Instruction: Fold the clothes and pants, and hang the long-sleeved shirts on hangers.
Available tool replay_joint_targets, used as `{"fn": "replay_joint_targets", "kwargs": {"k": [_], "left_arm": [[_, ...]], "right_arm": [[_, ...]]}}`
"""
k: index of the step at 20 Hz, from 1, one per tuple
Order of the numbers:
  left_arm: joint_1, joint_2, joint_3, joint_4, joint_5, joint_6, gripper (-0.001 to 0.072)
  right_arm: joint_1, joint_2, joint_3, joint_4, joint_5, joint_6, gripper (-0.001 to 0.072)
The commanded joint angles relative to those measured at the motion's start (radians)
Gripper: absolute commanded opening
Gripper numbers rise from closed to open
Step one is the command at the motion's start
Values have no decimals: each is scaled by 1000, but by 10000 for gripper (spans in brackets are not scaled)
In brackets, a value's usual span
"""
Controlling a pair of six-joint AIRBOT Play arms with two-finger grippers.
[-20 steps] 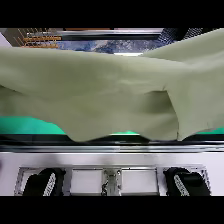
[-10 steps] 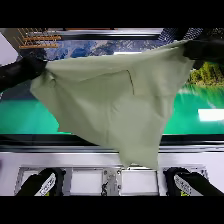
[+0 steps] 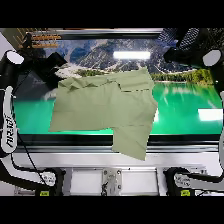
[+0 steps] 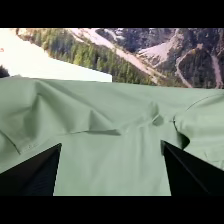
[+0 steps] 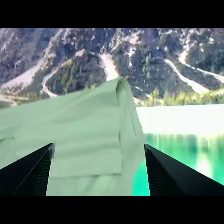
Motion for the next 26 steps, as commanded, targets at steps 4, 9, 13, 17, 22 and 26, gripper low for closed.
{"fn": "replay_joint_targets", "kwargs": {"k": [4,9,13,17,22,26], "left_arm": [[80,201,-330,174,-119,1,692],[74,417,-790,163,-67,0,692],[61,523,-966,118,15,-2,692],[63,579,-1020,85,77,-8,692],[64,586,-1022,90,74,-31,690],[151,587,-1060,96,77,-78,424]], "right_arm": [[-156,145,-313,-21,427,-105,609],[-170,238,-814,100,305,-111,609],[-164,234,-996,327,140,-203,586],[-94,213,-1011,377,61,-216,579],[21,170,-1010,479,-36,-220,384],[39,181,-1008,478,-39,-258,16]]}}
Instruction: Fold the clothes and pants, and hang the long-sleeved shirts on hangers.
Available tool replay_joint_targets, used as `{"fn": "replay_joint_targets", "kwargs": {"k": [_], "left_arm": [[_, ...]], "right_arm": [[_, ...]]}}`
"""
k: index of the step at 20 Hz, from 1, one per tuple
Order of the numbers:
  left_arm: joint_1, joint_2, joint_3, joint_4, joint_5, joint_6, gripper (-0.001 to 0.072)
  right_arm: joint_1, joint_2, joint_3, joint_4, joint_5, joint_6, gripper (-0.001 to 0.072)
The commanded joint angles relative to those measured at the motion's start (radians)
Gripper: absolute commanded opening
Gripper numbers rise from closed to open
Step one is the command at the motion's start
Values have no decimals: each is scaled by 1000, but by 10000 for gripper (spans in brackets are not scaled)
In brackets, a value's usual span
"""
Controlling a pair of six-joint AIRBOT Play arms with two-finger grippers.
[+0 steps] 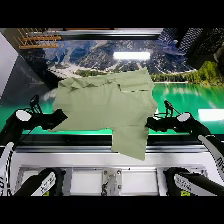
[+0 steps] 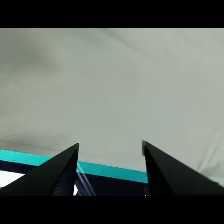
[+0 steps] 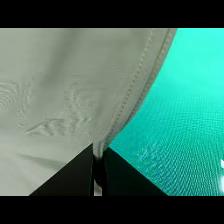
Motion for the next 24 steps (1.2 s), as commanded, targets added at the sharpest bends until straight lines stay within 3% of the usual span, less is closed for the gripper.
{"fn": "replay_joint_targets", "kwargs": {"k": [1,4,7,19,20,21,22,23,24], "left_arm": [[89,3,-58,4,8,-55,424],[206,3,-145,2,62,-138,434],[266,3,-176,3,122,-138,446],[238,-115,-174,-51,241,-134,442],[214,-115,-174,-53,260,-135,412],[187,-115,-174,-53,277,-134,211],[159,-115,-173,-53,302,-134,56],[140,-115,-156,-53,304,-134,5],[135,-109,-122,-51,285,-129,5]], "right_arm": [[21,8,0,27,-22,-25,16],[21,12,0,27,-22,-25,16],[21,12,0,27,-22,-25,16],[21,12,0,47,-26,-24,17],[21,13,0,47,-26,-24,16],[21,13,0,47,-26,-24,16],[21,13,3,46,-26,-24,16],[20,14,13,45,-25,-24,16],[20,23,35,45,-25,-24,16]]}}
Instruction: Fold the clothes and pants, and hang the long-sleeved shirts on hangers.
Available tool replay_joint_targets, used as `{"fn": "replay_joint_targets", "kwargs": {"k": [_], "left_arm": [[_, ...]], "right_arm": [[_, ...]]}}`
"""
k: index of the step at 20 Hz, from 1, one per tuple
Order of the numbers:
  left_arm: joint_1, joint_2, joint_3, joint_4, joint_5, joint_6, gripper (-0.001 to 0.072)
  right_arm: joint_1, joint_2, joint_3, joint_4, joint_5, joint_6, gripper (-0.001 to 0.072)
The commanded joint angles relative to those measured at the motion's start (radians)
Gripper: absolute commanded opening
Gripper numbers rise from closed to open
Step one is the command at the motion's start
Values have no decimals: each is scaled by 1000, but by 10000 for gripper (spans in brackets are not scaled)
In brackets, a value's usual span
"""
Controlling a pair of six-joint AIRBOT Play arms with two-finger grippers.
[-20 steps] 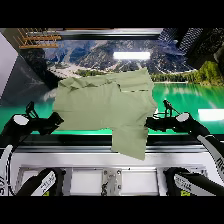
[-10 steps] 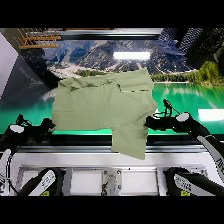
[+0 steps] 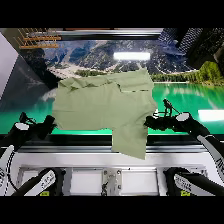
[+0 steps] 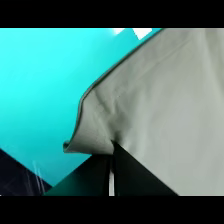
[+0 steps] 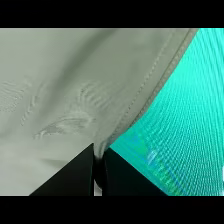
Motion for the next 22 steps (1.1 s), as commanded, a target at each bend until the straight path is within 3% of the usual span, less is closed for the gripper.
{"fn": "replay_joint_targets", "kwargs": {"k": [1,7,13,18,22], "left_arm": [[-42,27,88,-14,-12,28,5],[-42,332,574,-14,-126,83,5],[-42,623,956,-11,-114,130,4],[-42,778,1048,-11,-53,130,5],[-42,786,1057,-13,-76,129,4]], "right_arm": [[-1,24,58,-4,4,0,15],[-61,216,550,-100,177,0,14],[-66,461,1034,-190,147,0,15],[-66,655,1087,-284,61,6,14],[-66,695,1087,-442,83,171,14]]}}
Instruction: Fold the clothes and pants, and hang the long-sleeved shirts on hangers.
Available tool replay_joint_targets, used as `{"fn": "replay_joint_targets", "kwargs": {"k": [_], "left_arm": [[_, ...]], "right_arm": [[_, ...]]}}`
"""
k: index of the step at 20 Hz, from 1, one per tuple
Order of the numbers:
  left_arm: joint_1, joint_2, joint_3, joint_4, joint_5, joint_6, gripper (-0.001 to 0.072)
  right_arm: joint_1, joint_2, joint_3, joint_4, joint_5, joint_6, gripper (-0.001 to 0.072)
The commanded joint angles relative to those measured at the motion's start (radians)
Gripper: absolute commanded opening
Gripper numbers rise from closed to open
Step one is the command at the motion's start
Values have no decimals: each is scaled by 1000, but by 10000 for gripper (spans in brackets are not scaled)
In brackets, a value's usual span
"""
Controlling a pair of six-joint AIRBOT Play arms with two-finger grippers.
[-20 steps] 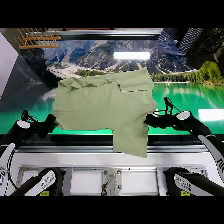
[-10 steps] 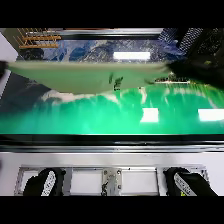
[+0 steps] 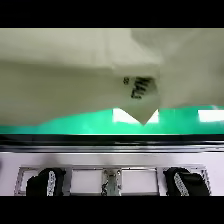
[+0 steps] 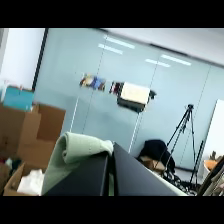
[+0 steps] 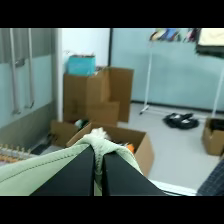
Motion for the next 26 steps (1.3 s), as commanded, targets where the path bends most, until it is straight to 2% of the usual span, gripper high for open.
{"fn": "replay_joint_targets", "kwargs": {"k": [1,6,11,15,19,20,23,26], "left_arm": [[-1,-5,19,0,-53,-1,4],[-1,-262,18,-8,-338,-2,5],[-16,-696,18,-13,-539,2,5],[-117,-1058,20,3,-492,10,4],[-196,-1283,47,-2,-203,8,4],[-208,-1316,77,-2,-165,7,4],[-231,-1398,203,0,-172,6,5],[-222,-1422,282,4,-239,-11,4]], "right_arm": [[-1,32,13,-147,28,142,14],[-1,-168,13,-166,276,228,14],[0,-560,13,-167,497,227,15],[1,-892,15,-167,497,222,15],[1,-1123,68,-166,323,224,14],[1,-1160,88,-166,271,224,15],[0,-1203,127,-155,189,224,15],[-9,-1179,127,-199,205,224,13]]}}
